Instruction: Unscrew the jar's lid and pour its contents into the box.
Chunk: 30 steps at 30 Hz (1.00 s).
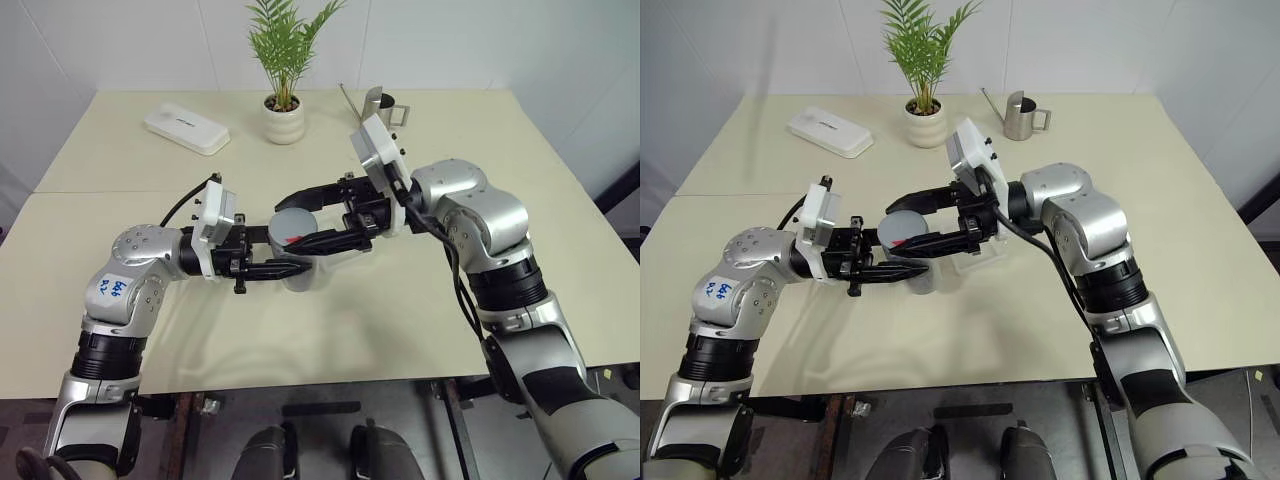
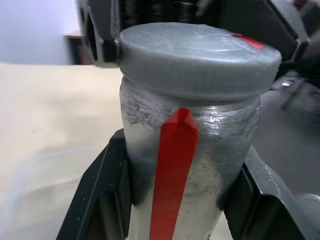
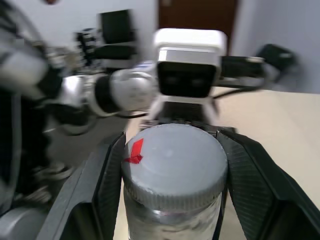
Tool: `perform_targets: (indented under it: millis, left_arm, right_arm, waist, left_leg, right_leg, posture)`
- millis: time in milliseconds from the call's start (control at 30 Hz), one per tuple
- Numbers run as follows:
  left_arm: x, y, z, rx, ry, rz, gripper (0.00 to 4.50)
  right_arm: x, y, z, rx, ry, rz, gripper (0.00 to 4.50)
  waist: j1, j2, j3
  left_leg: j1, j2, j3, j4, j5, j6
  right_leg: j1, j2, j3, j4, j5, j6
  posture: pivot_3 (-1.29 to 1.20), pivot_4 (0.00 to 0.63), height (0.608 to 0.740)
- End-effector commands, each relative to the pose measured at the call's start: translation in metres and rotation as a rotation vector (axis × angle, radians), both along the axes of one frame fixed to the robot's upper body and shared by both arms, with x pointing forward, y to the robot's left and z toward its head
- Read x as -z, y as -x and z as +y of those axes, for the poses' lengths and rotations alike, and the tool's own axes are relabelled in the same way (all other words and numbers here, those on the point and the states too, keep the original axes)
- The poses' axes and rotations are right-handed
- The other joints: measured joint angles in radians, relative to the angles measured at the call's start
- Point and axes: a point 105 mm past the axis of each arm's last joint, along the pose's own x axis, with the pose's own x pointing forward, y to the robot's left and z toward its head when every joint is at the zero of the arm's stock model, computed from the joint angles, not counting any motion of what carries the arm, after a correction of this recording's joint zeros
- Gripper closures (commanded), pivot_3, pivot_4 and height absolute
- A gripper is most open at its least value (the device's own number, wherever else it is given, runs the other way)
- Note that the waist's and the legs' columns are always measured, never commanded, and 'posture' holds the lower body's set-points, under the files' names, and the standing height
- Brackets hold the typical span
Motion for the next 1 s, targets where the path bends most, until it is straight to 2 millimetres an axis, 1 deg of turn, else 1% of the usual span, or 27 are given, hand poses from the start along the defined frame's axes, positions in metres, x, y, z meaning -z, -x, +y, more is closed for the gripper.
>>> perform_targets:
  millis: [33, 133, 200, 300, 333, 467, 533, 667, 767, 867, 1000]
  left_arm:
    - [0.0, 0.006, -0.01, 0.07, 0.016, 0.008, 2.6]
    - [0.0, 0.005, -0.009, 0.056, 0.021, 0.003, 2.6]
    - [-0.001, 0.003, -0.006, 0.038, 0.025, 0.0, 2.6]
    - [-0.002, -0.001, 0.0, -0.008, 0.028, -0.009, 2.6]
    - [-0.003, -0.003, 0.003, -0.026, 0.034, -0.009, 2.6]
    - [-0.001, -0.011, 0.014, -0.12, 0.043, -0.002, 2.6]
    - [0.001, -0.016, 0.017, -0.17, 0.044, 0.004, 2.6]
    - [0.005, -0.024, 0.017, -0.232, 0.036, 0.003, 2.6]
    - [0.003, -0.025, 0.014, -0.233, 0.043, -0.001, 2.6]
    - [0.0, -0.026, 0.011, -0.232, 0.047, -0.004, 2.6]
    - [0.001, -0.025, 0.009, -0.212, 0.035, -0.006, 2.6]
  right_arm:
    - [-0.014, 0.01, 0.003, -0.066, -0.014, -0.069, 1.94]
    - [-0.015, 0.006, 0.002, -0.038, -0.021, -0.04, 1.94]
    - [-0.015, 0.006, 0.0, -0.032, -0.026, 0.009, 1.22]
    - [-0.023, -0.001, -0.002, 0.033, -0.09, -0.012, 0.24]
    - [-0.024, -0.002, -0.004, 0.046, -0.103, -0.018, 0.02]
    - [-0.026, -0.003, -0.013, 0.099, -0.141, -0.036, 0.02]
    - [-0.023, -0.001, -0.013, 0.11, -0.15, -0.044, 0.02]
    - [-0.014, 0.005, -0.003, 0.136, -0.152, -0.055, 0.02]
    - [-0.006, 0.0, 0.006, 0.191, -0.146, -0.078, 0.02]
    - [-0.003, -0.006, 0.012, 0.239, -0.143, -0.082, 0.02]
    - [0.0, -0.017, 0.025, 0.288, -0.13, -0.082, 0.02]
  waist:
    - [0.0, 0.0, 0.0]
    - [0.0, 0.0, 0.0]
    - [0.0, 0.0, 0.0]
    - [0.0, 0.0, 0.0]
    - [0.0, 0.0, 0.0]
    - [0.0, 0.0, 0.0]
    - [0.001, 0.0, 0.0]
    - [0.001, 0.0, 0.0]
    - [0.001, 0.0, 0.0]
    - [0.001, 0.0, 0.0]
    - [0.0, 0.0, 0.0]
  left_leg:
    - [0.0, 0.0, 0.0, 0.0, 0.0, 0.0]
    - [0.0, 0.0, 0.0, 0.0, 0.0, 0.0]
    - [0.0, 0.0, 0.0, 0.0, 0.0, 0.0]
    - [0.0, 0.0, 0.0, 0.001, 0.0, 0.0]
    - [0.0, 0.0, 0.0, 0.001, 0.0, 0.0]
    - [0.0, 0.0, 0.0, 0.001, 0.0, 0.0]
    - [0.0, 0.0, -0.001, 0.001, 0.0, 0.0]
    - [0.0, 0.0, -0.001, 0.0, 0.0, 0.0]
    - [0.0, 0.0, 0.0, 0.0, 0.0, 0.0]
    - [0.0, 0.0, -0.001, 0.001, 0.0, -0.001]
    - [0.0, 0.0, -0.001, 0.0, 0.0, -0.001]
  right_leg:
    - [0.0, 0.0, 0.0, 0.0, 0.0, 0.0]
    - [0.0, 0.0, 0.0, 0.0, 0.0, 0.0]
    - [0.0, 0.0, 0.0, 0.0, 0.0, 0.0]
    - [0.0, 0.0, 0.0, 0.001, 0.0, 0.0]
    - [0.0, 0.0, 0.0, 0.001, 0.0, 0.0]
    - [0.0, 0.0, 0.0, 0.0, 0.0, 0.0]
    - [0.0, -0.001, 0.0, 0.0, 0.0, 0.0]
    - [0.0, -0.001, 0.0, 0.001, 0.0, 0.0]
    - [0.0, -0.001, 0.0, 0.001, 0.0, 0.0]
    - [0.0, -0.001, 0.0, 0.001, 0.0, 0.0]
    - [0.0, 0.0, 0.0, 0.001, 0.0, 0.0]
  posture:
    - [0.0, 0.15, 0.74]
    - [0.0, 0.15, 0.74]
    - [0.0, 0.15, 0.74]
    - [0.0, 0.15, 0.74]
    - [0.0, 0.15, 0.74]
    - [0.0, 0.15, 0.74]
    - [0.0, 0.15, 0.74]
    - [0.0, 0.15, 0.74]
    - [0.0, 0.15, 0.74]
    - [0.0, 0.15, 0.74]
    - [0.0, 0.15, 0.74]
